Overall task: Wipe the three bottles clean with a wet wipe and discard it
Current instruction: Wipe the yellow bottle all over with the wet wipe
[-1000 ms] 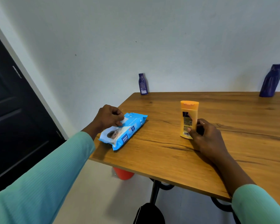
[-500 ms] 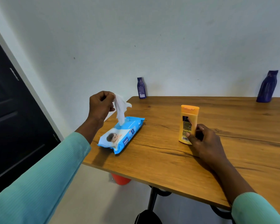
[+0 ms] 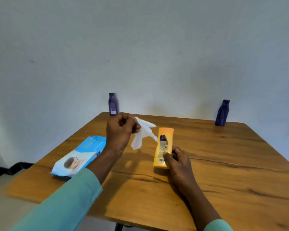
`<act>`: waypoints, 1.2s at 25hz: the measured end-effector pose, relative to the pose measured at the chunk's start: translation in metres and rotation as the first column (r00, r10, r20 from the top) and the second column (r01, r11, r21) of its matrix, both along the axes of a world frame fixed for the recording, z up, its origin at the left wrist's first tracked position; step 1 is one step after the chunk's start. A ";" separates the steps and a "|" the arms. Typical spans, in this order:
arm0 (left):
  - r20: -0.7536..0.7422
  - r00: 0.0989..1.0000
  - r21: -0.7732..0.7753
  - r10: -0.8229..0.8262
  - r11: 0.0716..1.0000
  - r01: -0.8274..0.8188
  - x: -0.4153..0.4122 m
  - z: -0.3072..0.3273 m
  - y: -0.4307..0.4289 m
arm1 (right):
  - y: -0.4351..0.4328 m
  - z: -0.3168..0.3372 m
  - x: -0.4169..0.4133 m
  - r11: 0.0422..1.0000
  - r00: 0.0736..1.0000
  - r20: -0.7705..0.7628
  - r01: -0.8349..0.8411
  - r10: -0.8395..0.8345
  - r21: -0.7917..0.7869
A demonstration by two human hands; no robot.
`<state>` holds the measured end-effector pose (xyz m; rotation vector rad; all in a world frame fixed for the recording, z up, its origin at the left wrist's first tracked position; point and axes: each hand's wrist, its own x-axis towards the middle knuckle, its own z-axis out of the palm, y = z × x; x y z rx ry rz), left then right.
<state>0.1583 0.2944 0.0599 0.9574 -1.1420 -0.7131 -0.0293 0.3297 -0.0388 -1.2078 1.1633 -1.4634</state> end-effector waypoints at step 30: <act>-0.189 0.981 0.217 -0.033 0.973 0.074 -0.031 -0.073 -0.116 | -0.121 0.013 0.009 0.971 0.963 -0.143 -0.235 0.228 -0.033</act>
